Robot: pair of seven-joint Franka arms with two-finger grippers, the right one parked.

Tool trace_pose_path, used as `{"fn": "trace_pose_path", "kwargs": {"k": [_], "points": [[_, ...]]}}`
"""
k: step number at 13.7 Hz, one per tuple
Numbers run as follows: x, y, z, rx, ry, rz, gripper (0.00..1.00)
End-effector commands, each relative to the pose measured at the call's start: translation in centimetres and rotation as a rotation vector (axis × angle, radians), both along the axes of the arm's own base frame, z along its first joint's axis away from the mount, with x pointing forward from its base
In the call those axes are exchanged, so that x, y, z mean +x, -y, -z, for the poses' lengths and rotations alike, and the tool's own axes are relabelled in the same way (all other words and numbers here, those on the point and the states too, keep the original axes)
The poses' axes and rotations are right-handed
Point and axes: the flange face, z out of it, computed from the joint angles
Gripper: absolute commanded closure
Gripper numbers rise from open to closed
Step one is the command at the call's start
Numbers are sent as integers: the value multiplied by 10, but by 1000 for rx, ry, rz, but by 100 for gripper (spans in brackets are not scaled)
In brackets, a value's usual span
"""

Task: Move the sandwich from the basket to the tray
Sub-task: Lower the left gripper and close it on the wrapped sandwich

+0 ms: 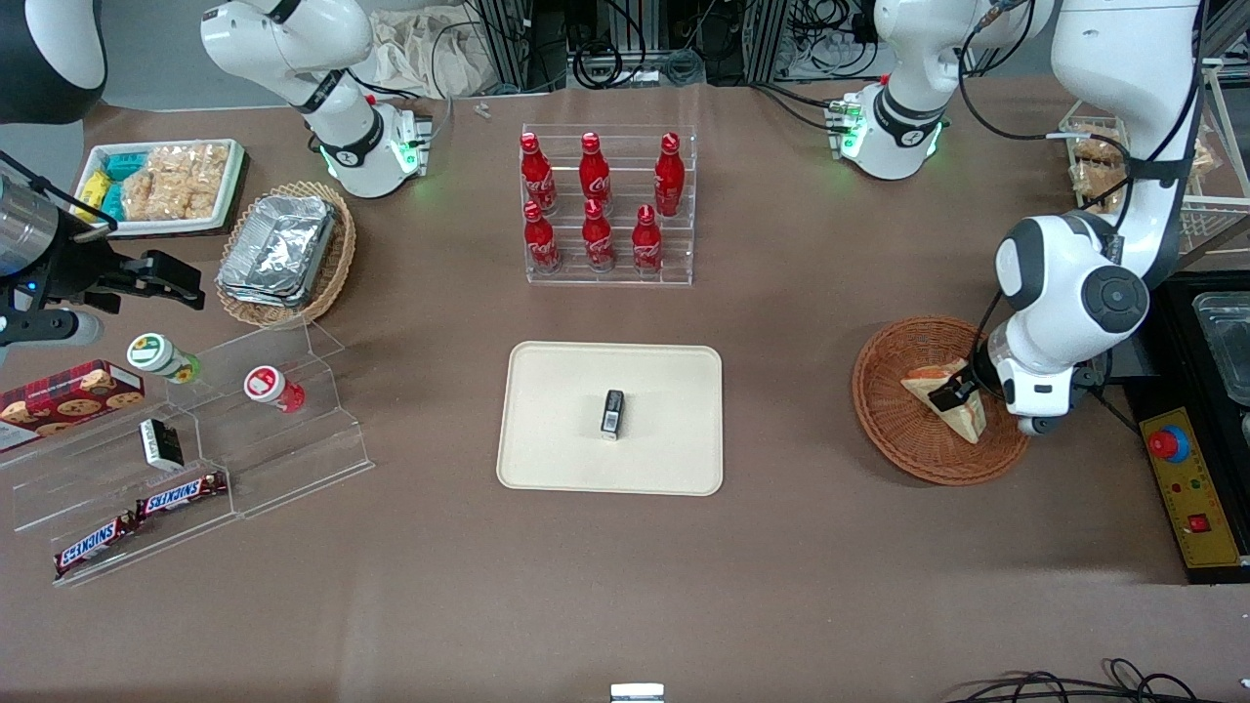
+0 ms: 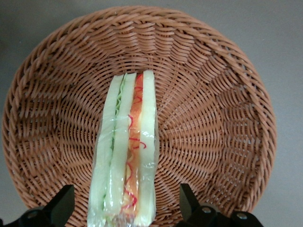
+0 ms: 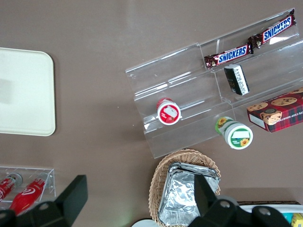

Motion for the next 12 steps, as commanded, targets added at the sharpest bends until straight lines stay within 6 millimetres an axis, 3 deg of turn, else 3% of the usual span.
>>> {"fn": "trace_pose_path", "kwargs": {"k": [1,5,8,12], "points": [[-5,0,15,14,18,-21,0],[-5,1,32,17,14,-19,2],[-5,0,33,18,12,-19,25],[-4,-1,31,19,15,-18,71]]}}
